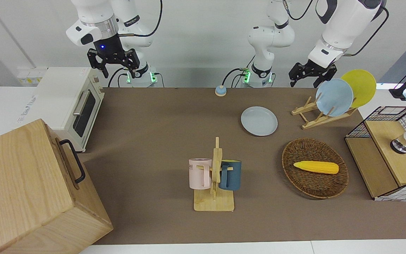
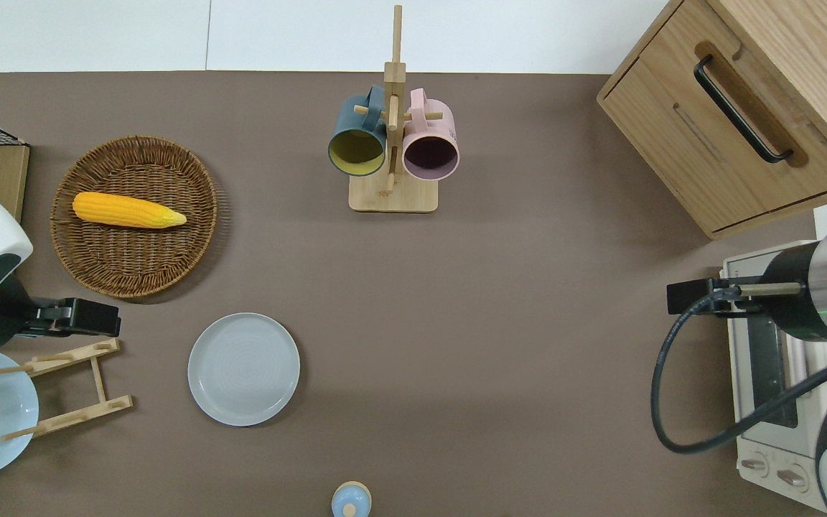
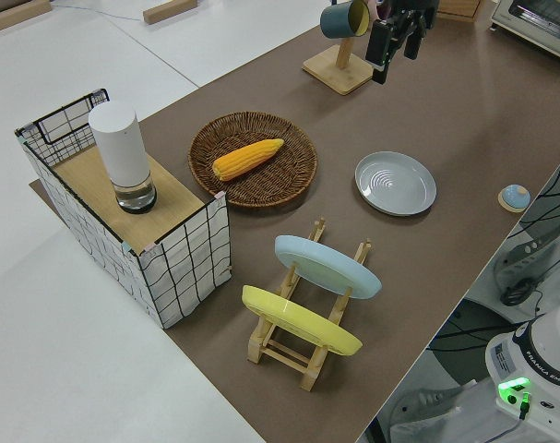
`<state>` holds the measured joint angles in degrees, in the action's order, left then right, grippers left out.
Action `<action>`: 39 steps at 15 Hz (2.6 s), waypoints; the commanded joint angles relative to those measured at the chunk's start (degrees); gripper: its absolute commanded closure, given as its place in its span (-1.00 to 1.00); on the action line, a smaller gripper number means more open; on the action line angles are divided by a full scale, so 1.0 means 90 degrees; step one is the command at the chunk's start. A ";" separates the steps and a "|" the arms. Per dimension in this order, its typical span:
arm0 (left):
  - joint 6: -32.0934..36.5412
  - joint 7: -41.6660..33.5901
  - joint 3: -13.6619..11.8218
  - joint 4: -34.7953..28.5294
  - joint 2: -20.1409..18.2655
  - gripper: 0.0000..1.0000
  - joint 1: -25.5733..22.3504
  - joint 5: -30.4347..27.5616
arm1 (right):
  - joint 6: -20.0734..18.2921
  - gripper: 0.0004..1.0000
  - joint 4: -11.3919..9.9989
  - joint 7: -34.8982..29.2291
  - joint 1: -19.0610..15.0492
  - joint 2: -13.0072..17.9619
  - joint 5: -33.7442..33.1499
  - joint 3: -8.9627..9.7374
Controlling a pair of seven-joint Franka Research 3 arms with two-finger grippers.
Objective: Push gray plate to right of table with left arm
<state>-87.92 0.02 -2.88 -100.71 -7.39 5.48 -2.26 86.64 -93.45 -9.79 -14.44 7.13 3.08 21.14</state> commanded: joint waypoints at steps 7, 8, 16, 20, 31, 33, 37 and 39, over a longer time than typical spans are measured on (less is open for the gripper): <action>0.0091 -0.0061 0.0085 0.0125 0.0020 -0.98 -0.0150 0.0143 | 0.0002 -0.99 -0.0173 -0.0065 -0.0153 0.0174 0.0137 0.0092; 0.0091 -0.0061 0.0085 0.0125 0.0020 -0.98 -0.0141 0.0153 | 0.0002 -0.99 -0.0173 -0.0074 -0.0153 0.0174 0.0137 0.0092; 0.0052 -0.0032 0.0085 0.0125 0.0020 -0.98 -0.0131 0.0153 | 0.0002 -0.99 -0.0173 -0.0065 -0.0153 0.0174 0.0137 0.0092; -0.0075 0.0007 0.0183 0.0047 0.0020 -0.98 -0.0131 0.0153 | 0.0002 -0.99 -0.0173 -0.0074 -0.0153 0.0174 0.0137 0.0092; -0.2095 0.0037 0.0183 -0.1905 0.0040 -0.98 -0.0463 0.0143 | 0.0002 -0.99 -0.0173 -0.0065 -0.0153 0.0174 0.0137 0.0092; -0.2349 0.0056 0.0183 -0.2188 0.0049 -0.98 -0.0463 0.0134 | 0.0002 -0.99 -0.0173 -0.0065 -0.0153 0.0174 0.0137 0.0092; -0.2603 0.0476 0.0183 -0.2676 0.0098 -0.98 -0.0463 0.0065 | 0.0002 -0.99 -0.0173 -0.0065 -0.0153 0.0174 0.0137 0.0092; -0.2984 0.0486 0.0183 -0.3038 0.0098 -0.98 -0.0463 0.0065 | 0.0002 -0.99 -0.0173 -0.0065 -0.0153 0.0174 0.0137 0.0092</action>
<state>-109.58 2.65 -1.70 -122.48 -5.44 1.73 -1.85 86.64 -93.45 -9.79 -14.44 7.13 3.08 21.14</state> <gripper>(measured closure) 0.009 0.004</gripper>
